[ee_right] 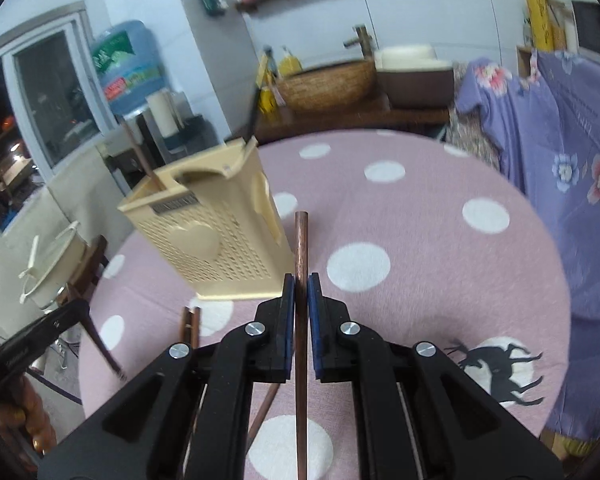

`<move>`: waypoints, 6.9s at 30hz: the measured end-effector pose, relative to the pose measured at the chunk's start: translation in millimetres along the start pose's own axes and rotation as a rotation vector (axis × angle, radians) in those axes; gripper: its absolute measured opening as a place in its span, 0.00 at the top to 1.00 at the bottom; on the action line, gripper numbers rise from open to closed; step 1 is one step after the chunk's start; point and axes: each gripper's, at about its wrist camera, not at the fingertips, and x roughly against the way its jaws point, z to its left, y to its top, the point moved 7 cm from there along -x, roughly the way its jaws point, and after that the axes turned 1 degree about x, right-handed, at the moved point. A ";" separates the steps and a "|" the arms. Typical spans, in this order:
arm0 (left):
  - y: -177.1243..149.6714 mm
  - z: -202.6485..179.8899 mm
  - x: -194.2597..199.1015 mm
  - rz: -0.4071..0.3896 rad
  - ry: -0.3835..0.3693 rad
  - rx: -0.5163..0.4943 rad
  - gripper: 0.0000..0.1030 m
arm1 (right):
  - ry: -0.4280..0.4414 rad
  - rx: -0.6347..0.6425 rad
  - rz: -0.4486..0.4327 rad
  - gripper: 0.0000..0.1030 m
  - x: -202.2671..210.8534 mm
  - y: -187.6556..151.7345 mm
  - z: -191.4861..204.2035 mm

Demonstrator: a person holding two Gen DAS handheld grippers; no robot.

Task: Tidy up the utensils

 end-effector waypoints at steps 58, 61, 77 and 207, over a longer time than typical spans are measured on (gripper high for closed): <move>177.9 -44.8 -27.0 -0.149 0.056 -0.065 0.85 | 0.043 0.098 -0.311 0.93 36.9 199.9 80.4; 164.9 -40.6 -38.7 -0.129 0.057 -0.054 0.85 | 0.064 0.076 -0.290 0.93 28.0 196.1 79.1; 152.2 -35.1 -56.4 -0.088 0.060 -0.045 0.85 | 0.041 0.090 -0.331 0.99 22.5 206.5 89.5; -44.8 -11.6 17.8 -0.101 0.012 -0.056 0.36 | -0.074 0.170 0.171 0.64 -41.2 -70.2 -1.1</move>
